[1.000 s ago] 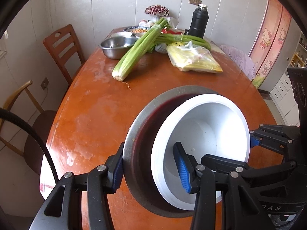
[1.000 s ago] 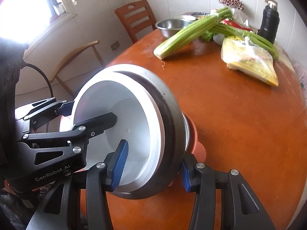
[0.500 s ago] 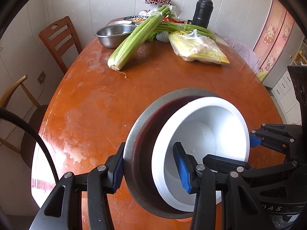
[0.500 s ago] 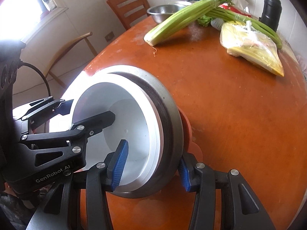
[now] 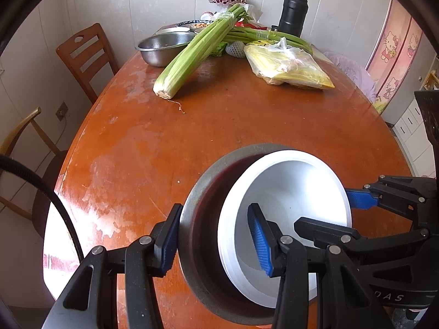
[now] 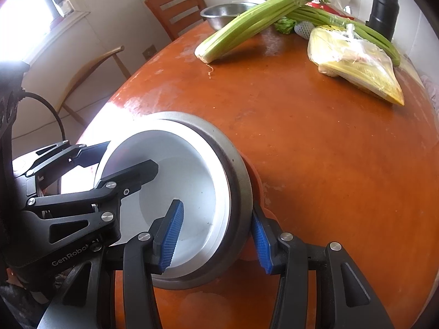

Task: Organize plates and bowls
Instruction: 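Lift the bowl stack and carry it over the steel pan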

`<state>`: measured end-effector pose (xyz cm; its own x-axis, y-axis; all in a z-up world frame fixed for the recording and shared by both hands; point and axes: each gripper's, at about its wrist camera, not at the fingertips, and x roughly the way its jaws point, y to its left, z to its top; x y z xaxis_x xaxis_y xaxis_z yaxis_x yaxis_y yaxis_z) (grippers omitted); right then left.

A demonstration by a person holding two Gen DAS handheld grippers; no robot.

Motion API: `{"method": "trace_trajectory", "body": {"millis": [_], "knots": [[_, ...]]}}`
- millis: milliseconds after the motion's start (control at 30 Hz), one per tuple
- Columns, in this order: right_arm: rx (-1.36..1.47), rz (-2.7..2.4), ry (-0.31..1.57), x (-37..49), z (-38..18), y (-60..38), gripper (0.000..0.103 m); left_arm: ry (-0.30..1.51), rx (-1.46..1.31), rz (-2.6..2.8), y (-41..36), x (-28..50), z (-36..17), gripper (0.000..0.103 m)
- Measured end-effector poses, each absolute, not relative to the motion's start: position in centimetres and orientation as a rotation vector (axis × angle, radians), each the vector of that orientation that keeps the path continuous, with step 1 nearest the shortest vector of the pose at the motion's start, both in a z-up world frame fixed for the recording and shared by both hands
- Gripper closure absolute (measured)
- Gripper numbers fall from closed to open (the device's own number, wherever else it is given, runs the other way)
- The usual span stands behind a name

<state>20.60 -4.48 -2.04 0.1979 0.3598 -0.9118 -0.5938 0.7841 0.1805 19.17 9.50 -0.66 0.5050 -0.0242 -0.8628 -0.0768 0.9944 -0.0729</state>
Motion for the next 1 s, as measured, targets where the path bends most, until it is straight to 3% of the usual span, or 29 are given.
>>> {"method": "trace_trajectory", "body": {"millis": [1000], "knots": [[-0.245, 0.616, 1.192, 21.6, -3.1, -4.0, 0.052, 1.021, -0.111, 0.032, 10.3, 19.1, -1.0, 0.055]]}}
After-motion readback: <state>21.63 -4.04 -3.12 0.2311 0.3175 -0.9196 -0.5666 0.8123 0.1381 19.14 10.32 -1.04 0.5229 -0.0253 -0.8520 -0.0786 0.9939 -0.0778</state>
